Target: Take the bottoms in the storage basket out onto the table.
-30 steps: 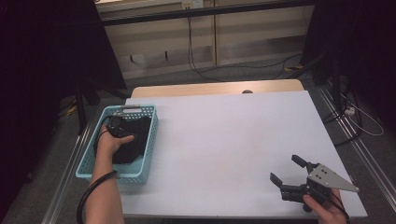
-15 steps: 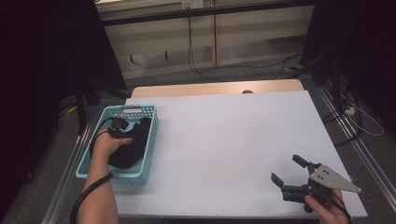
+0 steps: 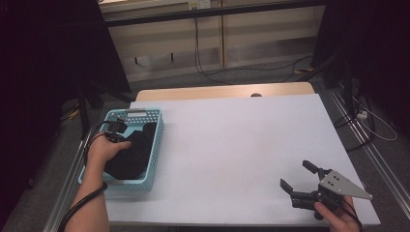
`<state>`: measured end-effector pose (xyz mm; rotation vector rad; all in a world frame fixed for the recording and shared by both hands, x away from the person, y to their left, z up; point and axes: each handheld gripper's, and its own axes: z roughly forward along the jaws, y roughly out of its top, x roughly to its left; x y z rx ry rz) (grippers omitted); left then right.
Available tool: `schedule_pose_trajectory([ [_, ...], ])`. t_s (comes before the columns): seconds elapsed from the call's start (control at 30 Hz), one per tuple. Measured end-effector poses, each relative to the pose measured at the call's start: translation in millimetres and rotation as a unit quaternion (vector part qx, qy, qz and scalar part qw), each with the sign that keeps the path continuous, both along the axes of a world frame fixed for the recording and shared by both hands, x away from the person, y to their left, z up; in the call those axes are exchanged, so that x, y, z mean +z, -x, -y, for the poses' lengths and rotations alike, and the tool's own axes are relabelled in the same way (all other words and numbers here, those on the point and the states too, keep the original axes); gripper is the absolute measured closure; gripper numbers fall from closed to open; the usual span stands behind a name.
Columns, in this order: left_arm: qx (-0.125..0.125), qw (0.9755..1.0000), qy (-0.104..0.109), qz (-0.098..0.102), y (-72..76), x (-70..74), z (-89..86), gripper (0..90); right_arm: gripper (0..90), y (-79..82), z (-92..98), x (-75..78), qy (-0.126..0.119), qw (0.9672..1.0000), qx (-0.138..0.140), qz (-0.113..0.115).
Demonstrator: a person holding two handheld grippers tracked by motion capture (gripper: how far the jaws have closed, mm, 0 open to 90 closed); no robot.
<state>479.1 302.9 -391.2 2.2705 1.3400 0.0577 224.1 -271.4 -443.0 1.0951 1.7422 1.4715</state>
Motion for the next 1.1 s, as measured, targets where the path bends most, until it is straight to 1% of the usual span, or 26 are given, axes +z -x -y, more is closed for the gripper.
schedule_pose_trajectory([
  [0.03,0.003,1.0,-0.001,0.005,0.4,7.6,-0.7,71.7,2.1,-0.1,0.0,0.0,0.0,1.0,0.0,0.0],
  [0.07,0.003,1.0,-0.001,0.005,0.4,7.6,-0.7,71.7,2.1,-0.3,0.1,0.0,0.0,1.0,0.0,0.0],
  [0.1,0.001,0.9999,-0.002,0.015,0.3,17.6,-1.6,71.8,2.1,-0.3,-0.2,0.2,-0.001,1.0,0.0,0.001],
  [0.13,0.001,0.9999,-0.002,0.015,0.3,17.6,-1.6,71.9,2.1,-0.2,-0.2,0.3,-0.001,1.0,0.0,0.001],
  [0.17,0.002,0.9997,0.0,0.026,0.5,30.2,-1.4,71.9,2.1,-0.1,0.0,0.5,0.0,1.0,0.001,0.002],
  [0.27,0.006,0.999,-0.001,0.045,0.2,45.6,-1.1,72.1,2.1,0.4,0.1,0.9,0.001,1.0,0.001,0.003],
  [0.3,0.009,0.9989,0.003,0.045,0.2,49.1,-1.1,72.2,2.1,0.5,0.3,0.9,0.001,1.0,0.002,0.003],
  [0.33,0.009,0.9989,0.003,0.045,0.2,49.1,-1.1,72.2,2.1,0.5,0.3,0.9,0.0,1.0,0.0,0.003],
  [0.37,0.009,0.9988,0.004,0.047,-0.5,58.8,-0.8,72.2,2.1,0.5,0.6,0.8,0.0,1.0,0.0,0.003],
  [0.4,0.009,0.9988,0.004,0.047,-0.5,58.8,-0.8,72.2,2.1,0.5,0.6,0.8,0.0,1.0,0.0,0.003],
  [0.43,0.012,0.9988,0.004,0.048,-0.7,66.5,0.3,72.2,2.1,0.2,0.9,0.7,0.0,1.0,-0.001,0.003],
  [0.47,0.012,0.9988,0.004,0.048,-0.7,66.5,0.3,72.2,2.1,0.2,0.9,0.7,0.0,1.0,-0.001,0.003],
  [0.5,0.012,0.9987,0.004,0.049,-1.2,73.3,0.9,72.3,2.1,0.1,1.4,0.8,0.001,1.0,-0.001,0.003],
  [0.63,0.018,0.9982,0.003,0.058,-1.9,92.6,3.2,72.3,2.1,0.1,1.2,1.0,0.0,1.0,-0.001,0.003],
  [0.67,0.015,0.9983,0.004,0.056,-2.1,98.0,3.7,72.3,2.1,0.1,1.1,1.0,0.0,1.0,0.0,0.003],
  [0.7,0.015,0.998,0.002,0.062,-2.3,103.0,4.7,72.3,2.1,0.0,1.3,0.9,0.001,1.0,-0.001,0.004],
  [0.8,0.009,0.9981,0.007,0.061,-2.6,118.3,8.9,72.3,2.1,-0.2,1.3,0.8,0.001,1.0,0.0,0.004],
  [0.83,0.006,0.998,0.001,0.063,-2.7,123.6,10.3,72.3,2.1,-0.1,1.0,0.9,0.0,1.0,0.0,0.004],
  [0.93,-0.001,0.9978,-0.001,0.067,-2.8,137.7,14.0,72.3,2.1,0.0,1.0,1.1,-0.001,1.0,0.0,0.004],
  [0.97,0.0,0.9974,0.0,0.072,-2.7,142.2,15.4,72.3,2.1,0.0,0.9,1.0,-0.001,1.0,0.001,0.004],
  [1.0,0.0,0.9973,0.004,0.073,-2.7,145.6,16.4,72.3,2.1,0.0,0.8,1.0,-0.001,1.0,0.001,0.004],
  [1.03,0.001,0.9969,0.013,0.077,-2.4,151.5,18.9,72.3,2.1,0.0,0.7,1.0,-0.002,1.0,0.001,0.004],
  [1.07,-0.003,0.9965,0.014,0.082,-2.3,156.7,20.7,72.2,2.1,-0.1,0.7,1.0,-0.001,1.0,0.001,0.004],
  [1.1,-0.002,0.9961,0.021,0.086,-2.1,160.3,22.9,72.3,2.1,-0.3,0.6,0.9,-0.001,1.0,0.0,0.004],
])
